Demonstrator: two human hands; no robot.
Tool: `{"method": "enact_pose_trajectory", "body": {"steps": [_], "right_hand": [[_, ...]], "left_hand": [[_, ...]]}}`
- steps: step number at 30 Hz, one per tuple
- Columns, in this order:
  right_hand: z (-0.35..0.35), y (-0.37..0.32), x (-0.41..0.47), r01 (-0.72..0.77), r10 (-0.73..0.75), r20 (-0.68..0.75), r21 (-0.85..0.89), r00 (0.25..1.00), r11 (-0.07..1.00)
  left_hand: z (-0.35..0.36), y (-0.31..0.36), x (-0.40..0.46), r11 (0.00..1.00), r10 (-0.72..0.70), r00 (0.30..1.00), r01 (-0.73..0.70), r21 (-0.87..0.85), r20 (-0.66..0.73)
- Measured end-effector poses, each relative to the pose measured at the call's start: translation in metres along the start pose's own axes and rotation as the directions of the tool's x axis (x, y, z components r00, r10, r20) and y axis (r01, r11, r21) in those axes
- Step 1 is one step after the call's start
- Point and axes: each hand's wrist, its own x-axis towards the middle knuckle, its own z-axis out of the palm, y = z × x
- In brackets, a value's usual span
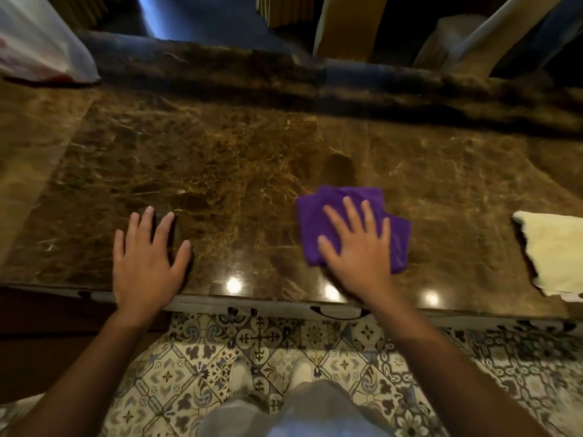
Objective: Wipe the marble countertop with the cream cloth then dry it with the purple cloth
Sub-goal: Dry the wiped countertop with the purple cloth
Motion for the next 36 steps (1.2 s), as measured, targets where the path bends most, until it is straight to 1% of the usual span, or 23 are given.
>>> {"method": "enact_pose_trajectory", "body": {"steps": [2, 4, 7, 8, 10, 13, 17, 21, 23, 25, 26, 27, 28, 30, 31, 33, 36], "right_hand": [[-0.007, 0.023, 0.047, -0.125, 0.126, 0.009, -0.027, 0.992, 0.992], [-0.014, 0.040, 0.098, -0.225, 0.225, 0.022, -0.012, 0.974, 0.974], [-0.022, 0.037, 0.176, -0.360, 0.358, 0.043, 0.024, 0.933, 0.933], [-0.023, 0.026, 0.198, -0.371, 0.369, 0.051, 0.032, 0.928, 0.928], [-0.021, -0.006, 0.229, -0.332, 0.328, 0.075, 0.041, 0.942, 0.942], [-0.011, -0.068, 0.242, -0.177, 0.171, 0.107, 0.044, 0.979, 0.983], [0.006, -0.141, 0.218, 0.015, -0.017, 0.116, 0.020, 0.993, 1.000], [0.013, -0.180, 0.170, 0.148, -0.150, 0.117, 0.020, 0.982, 0.989], [0.011, -0.183, 0.137, 0.198, -0.200, 0.123, 0.031, 0.972, 0.980], [0.009, -0.175, 0.094, 0.237, -0.242, 0.114, 0.057, 0.964, 0.970], [0.009, -0.167, 0.070, 0.252, -0.259, 0.106, 0.072, 0.960, 0.965], [0.009, -0.157, 0.045, 0.262, -0.270, 0.101, 0.085, 0.958, 0.961], [0.009, -0.146, 0.020, 0.270, -0.278, 0.095, 0.087, 0.956, 0.959], [0.009, -0.126, -0.019, 0.268, -0.273, 0.093, 0.068, 0.957, 0.961], [0.008, -0.117, -0.029, 0.253, -0.256, 0.103, 0.049, 0.961, 0.966], [0.005, -0.105, -0.031, 0.212, -0.213, 0.115, 0.021, 0.970, 0.977], [0.003, -0.096, 0.005, 0.164, -0.162, 0.102, -0.016, 0.982, 0.986]], "left_hand": [[0.000, 0.001, 0.001, 1.000, -0.008, 1.000, 0.008, -0.006, -0.005], [0.001, 0.001, 0.002, 1.000, -0.021, 1.000, 0.021, -0.001, -0.007], [0.003, 0.000, 0.002, 0.999, -0.044, 0.999, 0.044, 0.005, -0.003], [0.003, 0.000, 0.002, 0.999, -0.045, 0.999, 0.045, 0.004, -0.005], [0.003, 0.000, 0.003, 0.999, -0.040, 0.999, 0.040, -0.001, -0.014], [0.002, 0.001, 0.003, 0.999, -0.041, 0.999, 0.041, -0.005, -0.017], [-0.001, 0.001, 0.003, 0.999, -0.042, 0.999, 0.042, 0.003, -0.002], [-0.008, 0.006, 0.000, 0.999, -0.036, 0.999, 0.035, -0.038, -0.012], [-0.013, 0.004, 0.000, 0.990, -0.056, 0.998, 0.056, -0.131, 0.001], [-0.023, -0.011, 0.003, 0.949, -0.115, 0.993, 0.111, -0.294, 0.004], [-0.028, -0.024, 0.006, 0.934, -0.148, 0.989, 0.135, -0.330, -0.012], [-0.033, -0.038, 0.011, 0.939, -0.170, 0.985, 0.154, -0.306, -0.024], [-0.035, -0.054, 0.016, 0.956, -0.178, 0.984, 0.167, -0.242, -0.023], [-0.034, -0.075, 0.020, 0.974, -0.191, 0.981, 0.193, -0.116, 0.029], [-0.030, -0.080, 0.019, 0.978, -0.185, 0.982, 0.188, -0.086, 0.049], [-0.024, -0.080, 0.015, 0.984, -0.160, 0.987, 0.162, -0.073, 0.028], [-0.019, -0.080, 0.015, 0.986, -0.148, 0.989, 0.146, -0.081, -0.018]]}}
